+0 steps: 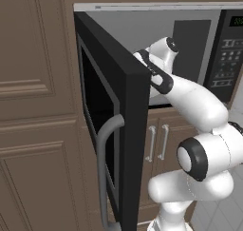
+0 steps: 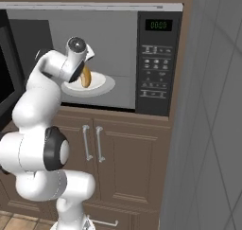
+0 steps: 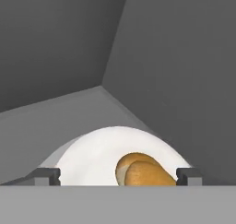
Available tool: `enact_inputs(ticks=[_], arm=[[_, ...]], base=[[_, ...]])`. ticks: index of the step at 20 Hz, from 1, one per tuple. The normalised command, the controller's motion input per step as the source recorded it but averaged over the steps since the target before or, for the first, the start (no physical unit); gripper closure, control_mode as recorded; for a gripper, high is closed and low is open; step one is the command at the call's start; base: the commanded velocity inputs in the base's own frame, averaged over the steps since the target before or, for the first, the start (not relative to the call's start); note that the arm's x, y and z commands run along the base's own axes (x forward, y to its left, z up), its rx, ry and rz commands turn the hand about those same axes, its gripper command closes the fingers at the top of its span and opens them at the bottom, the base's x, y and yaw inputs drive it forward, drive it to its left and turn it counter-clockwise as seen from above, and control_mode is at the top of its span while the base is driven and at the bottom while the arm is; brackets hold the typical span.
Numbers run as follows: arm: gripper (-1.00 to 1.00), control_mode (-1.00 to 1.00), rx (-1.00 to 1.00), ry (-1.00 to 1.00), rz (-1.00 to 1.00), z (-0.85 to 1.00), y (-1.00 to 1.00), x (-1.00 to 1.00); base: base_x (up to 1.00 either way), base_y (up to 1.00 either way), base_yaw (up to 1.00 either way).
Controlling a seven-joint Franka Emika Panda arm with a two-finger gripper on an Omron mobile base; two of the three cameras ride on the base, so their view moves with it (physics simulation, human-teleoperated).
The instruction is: Pick the hotdog bun from the counter and place it in the microwave.
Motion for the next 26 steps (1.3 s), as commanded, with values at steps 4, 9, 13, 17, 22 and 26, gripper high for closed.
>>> enact_inputs(ticks=[4, 9, 13, 17, 22, 26], arm=[[-1.00, -1.00, 0.00, 0.00, -0.09, 0.00, 0.00, -0.02], [-1.00, -1.00, 0.00, 0.00, -0.08, -0.02, 0.00, 0.02], [-1.00, -1.00, 0.00, 0.00, -0.06, -0.08, 0.00, 0.38], [-1.00, -1.00, 0.00, 0.00, -0.04, -0.05, 0.00, 0.29], [-1.00, -1.00, 0.01, -0.05, -0.03, -0.02, 0.00, 0.27], [-1.00, -1.00, 0.06, -0.07, -0.05, 0.00, 0.10, 0.02]], base=[[0.00, 0.00, 0.00], [0.00, 0.00, 0.00], [0.00, 0.00, 0.00], [0.00, 0.00, 0.00], [0.00, 0.00, 0.00], [0.00, 0.00, 0.00]])
